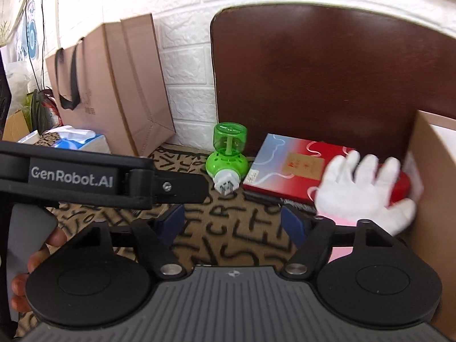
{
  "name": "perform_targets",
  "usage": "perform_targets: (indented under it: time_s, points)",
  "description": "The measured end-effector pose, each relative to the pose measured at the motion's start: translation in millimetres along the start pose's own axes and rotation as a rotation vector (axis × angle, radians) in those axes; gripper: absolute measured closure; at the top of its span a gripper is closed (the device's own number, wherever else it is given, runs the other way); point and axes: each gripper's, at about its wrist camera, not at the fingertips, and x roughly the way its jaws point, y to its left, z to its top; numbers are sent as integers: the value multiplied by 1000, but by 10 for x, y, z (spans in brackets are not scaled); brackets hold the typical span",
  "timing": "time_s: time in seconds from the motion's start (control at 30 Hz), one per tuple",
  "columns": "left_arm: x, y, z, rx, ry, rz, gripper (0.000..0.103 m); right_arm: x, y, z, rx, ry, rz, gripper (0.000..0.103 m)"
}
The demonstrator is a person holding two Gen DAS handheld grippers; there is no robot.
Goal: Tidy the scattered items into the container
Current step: 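Move the left gripper back toward the green repellent device, then grasp the green repellent device with the left gripper and lift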
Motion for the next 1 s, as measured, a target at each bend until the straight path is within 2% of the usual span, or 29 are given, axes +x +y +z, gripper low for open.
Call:
perform_targets:
  time_s: [0.1,0.33,0.4,0.5,0.73,0.8,0.87,1.0]
  points:
    - [226,131,101,-15,13,-8,19,269,-26,59,-9,3,30,34]
    - [669,304,311,-2,26,-21,20,740,-60,144,-11,17,50,45]
    - [780,350,340,-5,34,-17,23,840,-82,145,-4,24,56,53]
    - [916,433,347,-24,58,-21,26,921,-77,142,-14,17,65,60]
    - [1094,552,389,-71,59,-4,27,1006,6,119,-60,22,44,60]
    - [1126,570,404,-76,67,-8,38,1001,9,106,-63,27,42,62]
    - [1118,580,386,-92,74,-10,45,968,11,108,-70,38,46,63]
    - [999,498,298,-65,73,9,46,831,12,72,-67,56,60,63]
